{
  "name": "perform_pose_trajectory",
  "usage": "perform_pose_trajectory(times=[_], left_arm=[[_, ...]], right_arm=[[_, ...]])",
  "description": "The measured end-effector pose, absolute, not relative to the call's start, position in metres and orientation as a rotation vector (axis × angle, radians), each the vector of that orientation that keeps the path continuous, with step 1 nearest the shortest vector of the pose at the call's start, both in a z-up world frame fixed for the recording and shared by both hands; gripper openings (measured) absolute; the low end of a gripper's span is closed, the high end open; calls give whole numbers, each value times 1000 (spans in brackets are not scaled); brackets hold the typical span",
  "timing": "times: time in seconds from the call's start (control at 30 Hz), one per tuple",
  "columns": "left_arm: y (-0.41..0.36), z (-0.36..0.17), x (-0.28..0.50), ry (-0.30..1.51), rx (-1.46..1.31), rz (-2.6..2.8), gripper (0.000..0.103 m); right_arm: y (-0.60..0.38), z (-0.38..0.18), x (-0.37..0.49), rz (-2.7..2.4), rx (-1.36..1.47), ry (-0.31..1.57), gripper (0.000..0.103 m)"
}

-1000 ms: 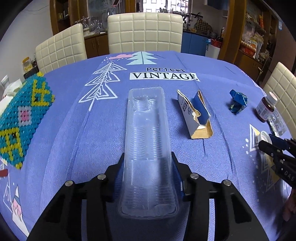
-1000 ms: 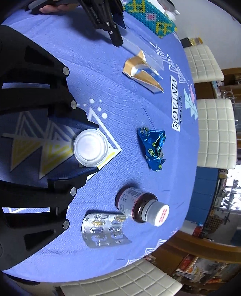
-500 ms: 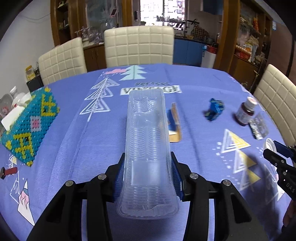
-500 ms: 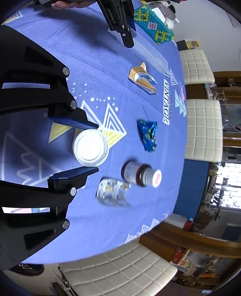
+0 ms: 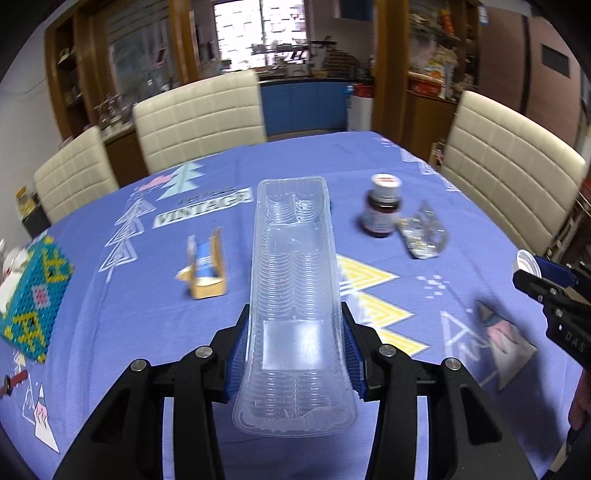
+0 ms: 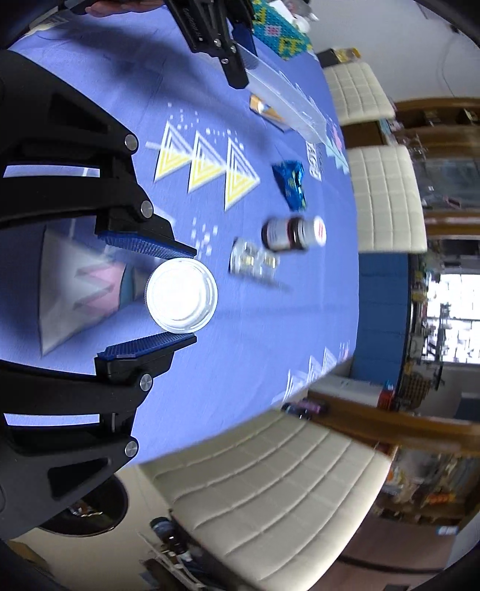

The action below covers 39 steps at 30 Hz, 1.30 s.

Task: Collect trash
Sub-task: 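Carry the white lid and clear tray over the black bin with both tools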

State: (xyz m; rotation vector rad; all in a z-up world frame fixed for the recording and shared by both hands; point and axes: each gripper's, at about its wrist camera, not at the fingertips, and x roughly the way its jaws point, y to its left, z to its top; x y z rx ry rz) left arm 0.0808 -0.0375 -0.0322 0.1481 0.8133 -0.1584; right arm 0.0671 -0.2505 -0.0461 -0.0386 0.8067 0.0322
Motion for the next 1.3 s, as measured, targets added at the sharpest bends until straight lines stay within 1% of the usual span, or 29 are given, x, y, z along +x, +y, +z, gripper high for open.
perform_pose_trajectory(times=[0.5,1.3], left_arm=[[-162,-31,65,792,279,-376,43],[-298,-36,20,767,430,-641,43]], right_arm=[[-356,-49,18,-151,69,802,42],[-472,-56,-53,-395,157,804,42]])
